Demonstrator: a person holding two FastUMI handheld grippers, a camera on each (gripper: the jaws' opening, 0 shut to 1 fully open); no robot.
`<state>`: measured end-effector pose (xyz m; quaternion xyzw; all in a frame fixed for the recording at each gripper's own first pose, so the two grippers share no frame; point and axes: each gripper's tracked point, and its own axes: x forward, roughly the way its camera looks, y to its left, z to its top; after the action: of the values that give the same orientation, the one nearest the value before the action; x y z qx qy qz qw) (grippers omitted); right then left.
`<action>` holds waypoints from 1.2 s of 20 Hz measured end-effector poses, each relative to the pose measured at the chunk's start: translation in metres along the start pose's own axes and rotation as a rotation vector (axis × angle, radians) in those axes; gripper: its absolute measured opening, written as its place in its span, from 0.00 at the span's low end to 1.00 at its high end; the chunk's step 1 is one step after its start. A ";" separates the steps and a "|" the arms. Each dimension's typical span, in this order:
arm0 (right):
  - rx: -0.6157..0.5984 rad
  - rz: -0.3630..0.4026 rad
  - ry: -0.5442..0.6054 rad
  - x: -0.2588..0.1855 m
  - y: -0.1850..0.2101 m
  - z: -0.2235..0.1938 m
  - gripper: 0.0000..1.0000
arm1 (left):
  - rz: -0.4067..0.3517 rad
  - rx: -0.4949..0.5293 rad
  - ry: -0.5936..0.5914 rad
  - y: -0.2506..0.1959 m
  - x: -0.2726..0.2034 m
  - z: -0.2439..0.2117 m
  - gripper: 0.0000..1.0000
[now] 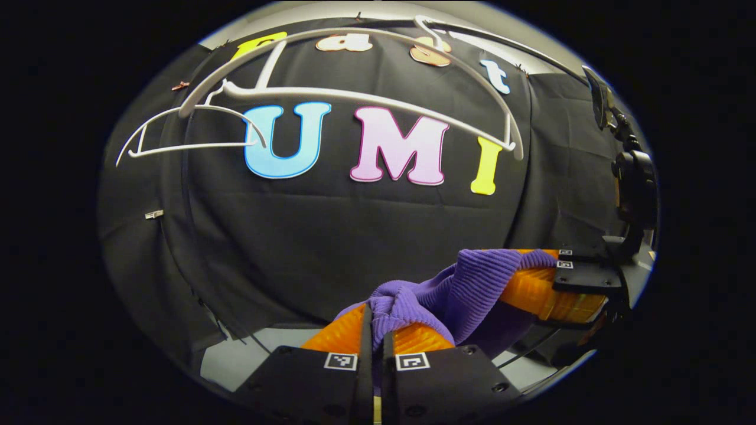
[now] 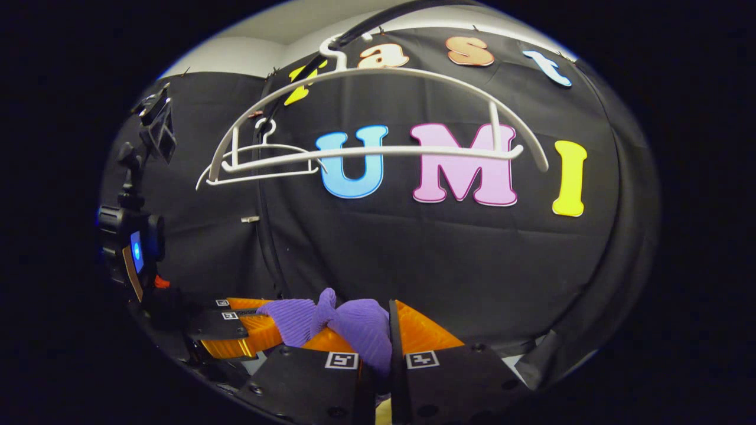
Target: Grasp the clothes on the hanger with both hands and then place them into the laundry hamper below.
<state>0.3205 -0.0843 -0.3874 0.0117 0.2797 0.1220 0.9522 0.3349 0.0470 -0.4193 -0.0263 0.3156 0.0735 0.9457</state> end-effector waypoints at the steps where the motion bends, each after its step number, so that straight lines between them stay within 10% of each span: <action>1: -0.007 -0.004 0.023 0.001 0.001 -0.009 0.14 | 0.003 -0.001 0.019 0.002 0.001 -0.006 0.11; 24: 0.165 0.051 0.539 0.018 0.029 -0.184 0.15 | -0.003 -0.097 0.462 0.024 0.027 -0.150 0.11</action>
<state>0.2303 -0.0604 -0.5500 0.0633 0.5313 0.1215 0.8361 0.2641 0.0598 -0.5554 -0.0885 0.5198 0.0794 0.8460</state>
